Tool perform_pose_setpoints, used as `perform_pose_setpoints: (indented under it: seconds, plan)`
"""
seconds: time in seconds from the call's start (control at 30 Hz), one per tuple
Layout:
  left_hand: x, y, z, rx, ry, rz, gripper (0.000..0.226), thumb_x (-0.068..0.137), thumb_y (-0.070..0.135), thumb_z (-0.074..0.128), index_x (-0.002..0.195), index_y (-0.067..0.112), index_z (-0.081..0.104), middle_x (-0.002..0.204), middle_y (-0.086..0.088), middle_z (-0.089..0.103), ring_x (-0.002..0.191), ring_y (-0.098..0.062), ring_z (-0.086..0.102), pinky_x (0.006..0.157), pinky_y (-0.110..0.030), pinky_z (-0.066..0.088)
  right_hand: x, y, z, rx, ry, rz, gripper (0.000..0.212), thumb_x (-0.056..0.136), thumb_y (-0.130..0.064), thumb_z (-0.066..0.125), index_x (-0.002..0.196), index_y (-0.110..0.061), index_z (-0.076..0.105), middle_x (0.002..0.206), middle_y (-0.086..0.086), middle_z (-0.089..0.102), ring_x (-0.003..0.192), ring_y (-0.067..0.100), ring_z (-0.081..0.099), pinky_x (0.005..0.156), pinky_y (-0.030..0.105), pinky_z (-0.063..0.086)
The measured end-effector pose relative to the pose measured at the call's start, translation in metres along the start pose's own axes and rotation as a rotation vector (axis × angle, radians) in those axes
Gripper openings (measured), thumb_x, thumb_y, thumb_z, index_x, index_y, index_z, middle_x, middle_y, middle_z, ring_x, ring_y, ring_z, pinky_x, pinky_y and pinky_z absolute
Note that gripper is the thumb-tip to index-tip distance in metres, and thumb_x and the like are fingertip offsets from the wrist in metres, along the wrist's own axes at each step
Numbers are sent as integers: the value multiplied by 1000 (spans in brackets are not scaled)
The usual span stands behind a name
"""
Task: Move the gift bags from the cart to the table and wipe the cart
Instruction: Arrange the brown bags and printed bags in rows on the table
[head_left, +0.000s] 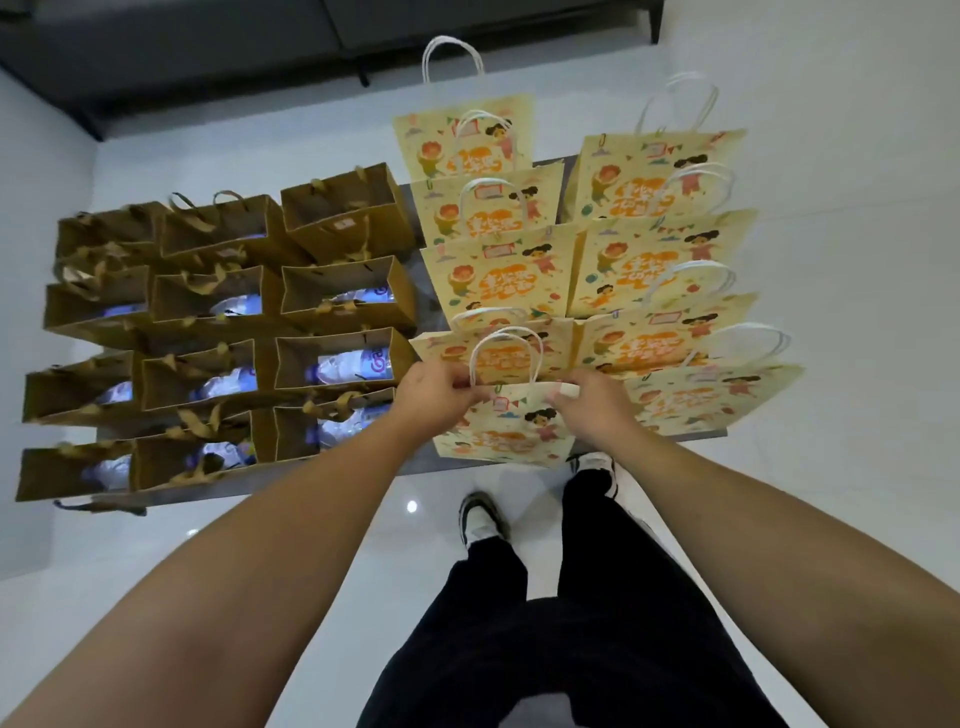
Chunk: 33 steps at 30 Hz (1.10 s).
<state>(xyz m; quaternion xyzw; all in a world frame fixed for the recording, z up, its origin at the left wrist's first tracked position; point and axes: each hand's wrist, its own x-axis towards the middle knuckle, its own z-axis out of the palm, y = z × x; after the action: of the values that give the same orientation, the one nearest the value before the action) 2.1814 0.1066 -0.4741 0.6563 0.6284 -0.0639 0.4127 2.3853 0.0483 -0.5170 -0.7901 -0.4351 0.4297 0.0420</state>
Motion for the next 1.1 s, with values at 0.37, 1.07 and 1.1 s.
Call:
perform_pose_setpoints:
  seconds: [0.37,1.07,1.1]
  plan:
    - [14,9,12,194,89,-64,26,92,48,62,98,25,73,87,5,70,84,-19,66,77,-41,59,-8,9,3,128,44,16,46,93,-44,68,129,-15,65,124,7,68,110,26,63,75,28,44]
    - [-20,127,56,573,290,495,34,86,18,52,114,25,71,118,1,68,116,-29,47,92,-43,29,-62,103,-57,453,494,181,21,93,-31,68,106,-17,72,85,-4,65,85,18,62,73,26,42]
    - [-18,131,57,562,282,481,34,88,19,51,116,24,70,119,1,68,115,-29,48,91,-43,31,-61,107,-60,464,504,191,21,92,-30,68,108,-17,72,84,-4,65,86,19,63,73,27,42]
